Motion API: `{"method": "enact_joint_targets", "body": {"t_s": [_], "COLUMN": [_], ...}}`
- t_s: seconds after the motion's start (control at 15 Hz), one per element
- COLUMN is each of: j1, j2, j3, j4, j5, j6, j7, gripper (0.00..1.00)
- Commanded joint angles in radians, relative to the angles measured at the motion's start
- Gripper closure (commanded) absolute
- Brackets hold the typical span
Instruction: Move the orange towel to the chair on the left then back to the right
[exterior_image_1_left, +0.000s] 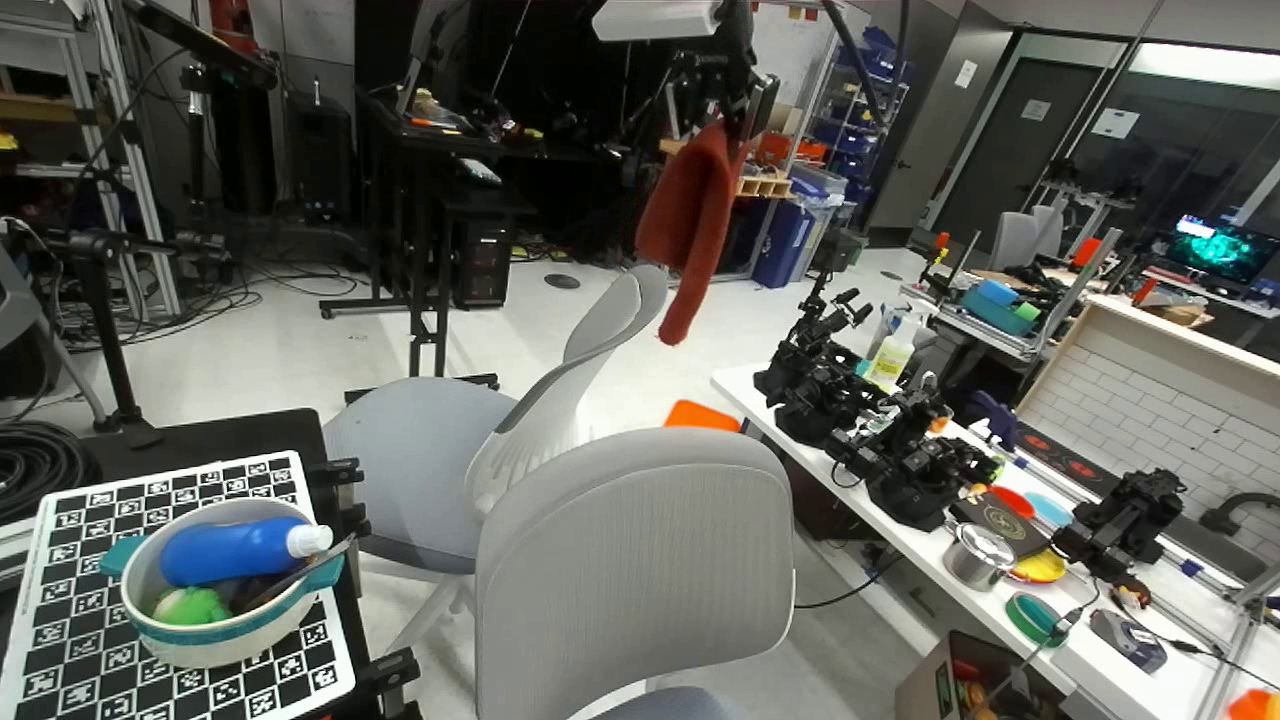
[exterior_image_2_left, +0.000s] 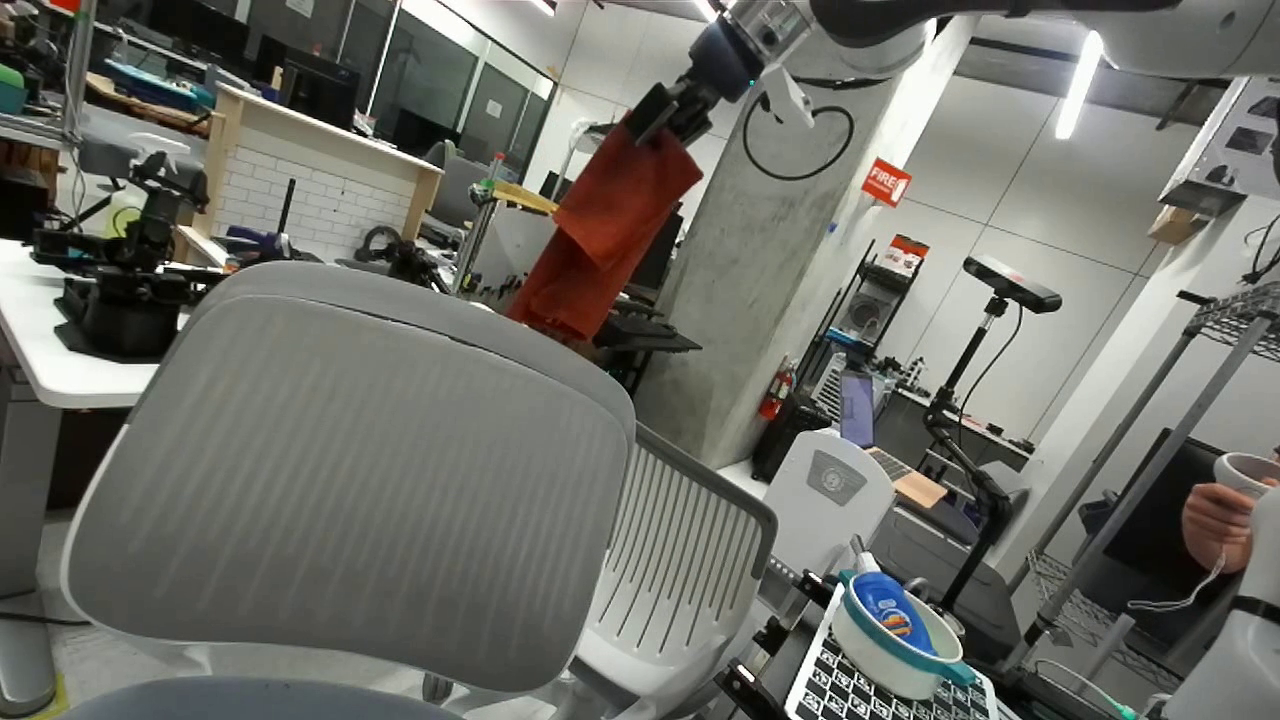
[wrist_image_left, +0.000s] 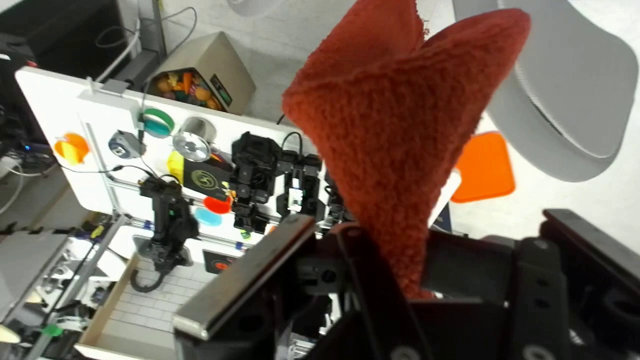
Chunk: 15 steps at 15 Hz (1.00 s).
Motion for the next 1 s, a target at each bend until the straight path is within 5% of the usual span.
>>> {"method": "enact_joint_targets", "body": {"t_s": [0.0, 0.53, 0.93], "j1": [-0.043, -0.128, -0.143], "j2": [-0.102, -0.227, -0.203], "j3": [-0.031, -0.071, -0.066], "j4": [-0.113, -0.32, -0.411], "j5": [-0.011, -0.012, -0.055], "j6": [-0.011, -0.001, 0.025], "j7": [0.053, 0.096, 0.15], "gripper": [1.0, 1.0, 1.0]}}
